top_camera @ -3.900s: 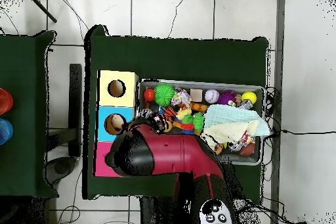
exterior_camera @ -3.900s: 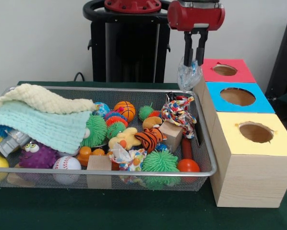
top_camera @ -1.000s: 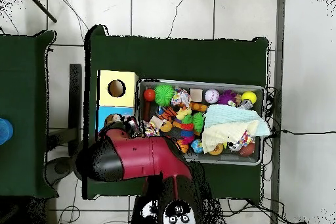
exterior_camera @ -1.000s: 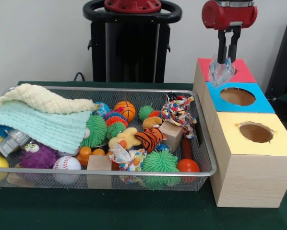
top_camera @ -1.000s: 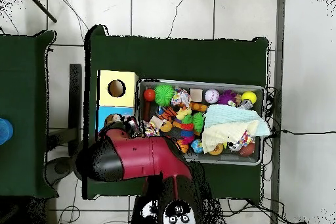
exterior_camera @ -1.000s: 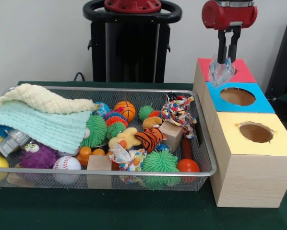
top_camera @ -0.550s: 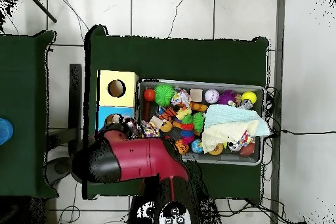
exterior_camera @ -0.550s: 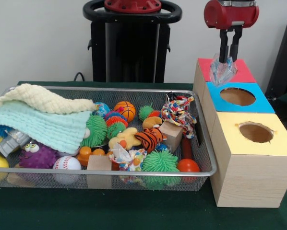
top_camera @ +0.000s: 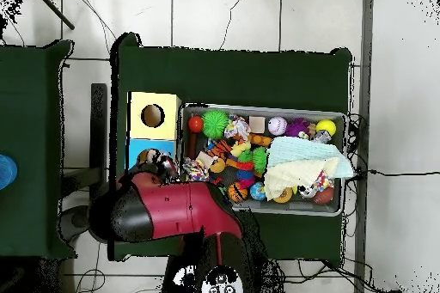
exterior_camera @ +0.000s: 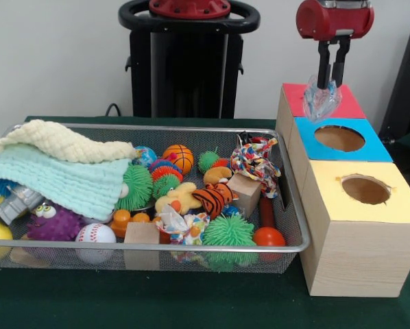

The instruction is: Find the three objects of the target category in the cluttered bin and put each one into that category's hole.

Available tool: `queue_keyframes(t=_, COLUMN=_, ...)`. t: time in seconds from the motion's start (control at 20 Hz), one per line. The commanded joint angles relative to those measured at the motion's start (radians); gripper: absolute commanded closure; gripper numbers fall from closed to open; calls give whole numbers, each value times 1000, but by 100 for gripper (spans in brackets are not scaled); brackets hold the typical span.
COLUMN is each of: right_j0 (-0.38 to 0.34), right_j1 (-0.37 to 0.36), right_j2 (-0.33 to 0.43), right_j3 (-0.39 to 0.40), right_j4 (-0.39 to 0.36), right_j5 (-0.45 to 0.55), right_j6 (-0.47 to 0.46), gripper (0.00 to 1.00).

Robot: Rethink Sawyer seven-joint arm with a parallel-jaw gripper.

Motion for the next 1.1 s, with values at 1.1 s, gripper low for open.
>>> queue_keyframes(t=1.1, right_j0=20, right_j1=49, right_j2=-6, right_j3=-29, right_j4=26, right_j5=19, right_j6=189, gripper=100)
